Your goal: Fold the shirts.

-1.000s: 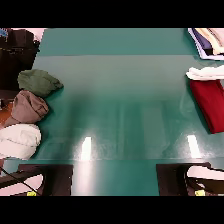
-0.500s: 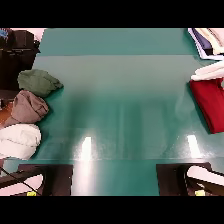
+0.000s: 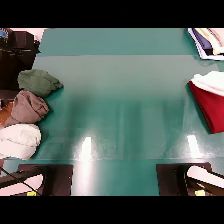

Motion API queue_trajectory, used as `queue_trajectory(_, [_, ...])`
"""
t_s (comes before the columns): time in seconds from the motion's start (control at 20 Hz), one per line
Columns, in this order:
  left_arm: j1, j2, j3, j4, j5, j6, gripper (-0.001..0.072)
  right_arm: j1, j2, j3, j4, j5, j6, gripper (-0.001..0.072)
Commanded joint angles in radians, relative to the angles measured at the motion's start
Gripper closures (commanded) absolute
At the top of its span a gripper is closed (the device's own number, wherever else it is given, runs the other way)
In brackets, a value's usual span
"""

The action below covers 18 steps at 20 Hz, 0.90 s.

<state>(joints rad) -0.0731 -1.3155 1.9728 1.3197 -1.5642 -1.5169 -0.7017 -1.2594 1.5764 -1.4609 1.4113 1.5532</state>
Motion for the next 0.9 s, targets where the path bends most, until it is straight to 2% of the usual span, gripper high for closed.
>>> queue_trajectory(0.0, [0.000,0.000,0.000,0.000,0.003,0.007,0.0680,-0.001,0.002,-0.077,-0.196,0.187,0.069,0.0457])
queue_trajectory(0.05, [0.000,0.000,0.000,0.000,0.003,0.007,0.0680,-0.007,0.003,-0.100,-0.221,0.200,0.070,0.0188])
queue_trajectory(0.1, [0.000,0.000,0.000,0.000,0.002,0.006,0.0680,-0.018,0.003,-0.119,-0.225,0.208,0.070,0.0026])
queue_trajectory(0.35, [0.000,0.000,0.000,-0.001,0.000,0.002,0.0680,-0.045,0.021,-0.138,-0.202,0.223,0.091,0.0035])
queue_trajectory(0.45, [0.000,0.000,0.000,-0.002,0.009,-0.005,0.0680,-0.019,0.051,-0.138,-0.129,0.180,0.097,0.0042])
queue_trajectory(0.5, [0.000,0.000,0.000,-0.002,0.020,-0.005,0.0679,-0.002,0.069,-0.138,-0.088,0.167,0.097,0.0056])
queue_trajectory(0.55, [0.000,0.000,0.000,-0.002,0.034,-0.005,0.0679,0.024,0.090,-0.138,-0.043,0.157,0.097,0.0163])
queue_trajectory(0.65, [0.000,0.000,0.000,-0.002,0.068,-0.005,0.0679,0.091,0.130,-0.138,0.033,0.135,0.096,0.0443])
queue_trajectory(0.7, [0.000,0.000,0.000,-0.002,0.084,-0.005,0.0679,0.129,0.151,-0.138,0.067,0.127,0.096,0.0638])
queue_trajectory(0.75, [0.000,0.000,0.000,-0.002,0.106,-0.005,0.0679,0.175,0.171,-0.138,0.100,0.120,0.095,0.0693])
queue_trajectory(0.85, [0.000,0.000,0.000,-0.002,0.143,-0.005,0.0679,0.282,0.209,-0.138,0.103,0.098,0.095,0.0693])
